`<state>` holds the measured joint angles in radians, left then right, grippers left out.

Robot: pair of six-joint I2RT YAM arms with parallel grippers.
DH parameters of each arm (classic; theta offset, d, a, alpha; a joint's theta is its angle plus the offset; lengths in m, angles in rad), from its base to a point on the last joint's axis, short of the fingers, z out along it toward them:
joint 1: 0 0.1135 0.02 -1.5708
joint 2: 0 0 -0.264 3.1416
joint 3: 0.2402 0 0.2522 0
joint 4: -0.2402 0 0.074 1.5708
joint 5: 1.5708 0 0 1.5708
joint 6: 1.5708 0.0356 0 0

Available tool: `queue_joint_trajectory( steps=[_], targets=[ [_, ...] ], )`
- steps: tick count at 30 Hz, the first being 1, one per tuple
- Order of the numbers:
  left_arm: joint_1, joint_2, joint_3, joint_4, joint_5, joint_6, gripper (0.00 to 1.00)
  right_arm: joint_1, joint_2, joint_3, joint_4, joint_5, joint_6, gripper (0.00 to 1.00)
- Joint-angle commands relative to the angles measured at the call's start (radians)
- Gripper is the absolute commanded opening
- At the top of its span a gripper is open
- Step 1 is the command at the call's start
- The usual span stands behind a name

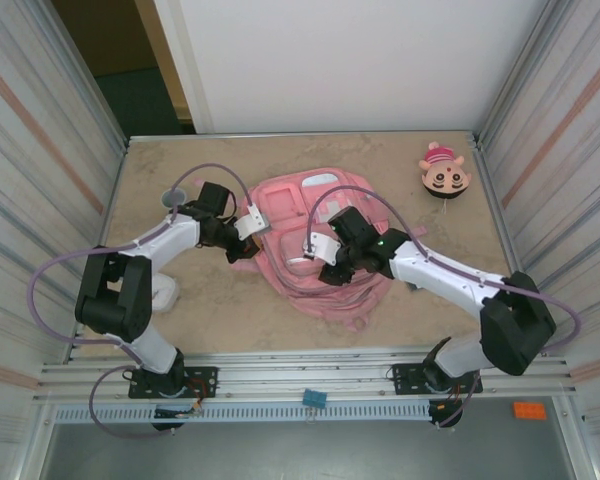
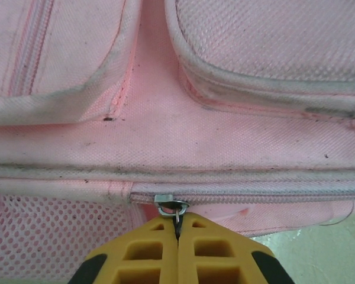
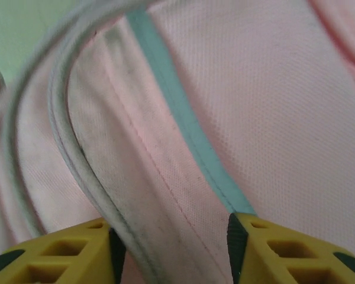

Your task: Pack the student bag

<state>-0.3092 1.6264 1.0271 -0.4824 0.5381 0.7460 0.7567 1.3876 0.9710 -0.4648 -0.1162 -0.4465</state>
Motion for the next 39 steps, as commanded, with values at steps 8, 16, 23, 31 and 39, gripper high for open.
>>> queue_joint_trajectory(
  steps=[8, 16, 23, 31, 39],
  targets=[
    [-0.013, -0.034, -0.019, -0.052, 0.042, -0.101, 0.0, 0.173, -0.148, -0.068, 0.144, 0.045, 1.051, 0.53],
    [-0.029, -0.037, -0.031, -0.087, 0.062, -0.096, 0.0, 0.083, 0.044, -0.101, 0.284, 0.117, 1.274, 0.39],
    [-0.069, -0.037, -0.03, -0.126, 0.129, -0.108, 0.0, 0.08, 0.105, -0.132, 0.319, 0.146, 1.341, 0.32],
    [-0.137, -0.086, -0.073, -0.099, 0.182, -0.237, 0.0, 0.078, 0.163, -0.133, 0.395, 0.122, 1.351, 0.29],
    [-0.174, -0.197, -0.193, 0.122, 0.211, -0.534, 0.0, 0.029, 0.082, -0.127, 0.353, 0.086, 1.232, 0.35]
  ],
)
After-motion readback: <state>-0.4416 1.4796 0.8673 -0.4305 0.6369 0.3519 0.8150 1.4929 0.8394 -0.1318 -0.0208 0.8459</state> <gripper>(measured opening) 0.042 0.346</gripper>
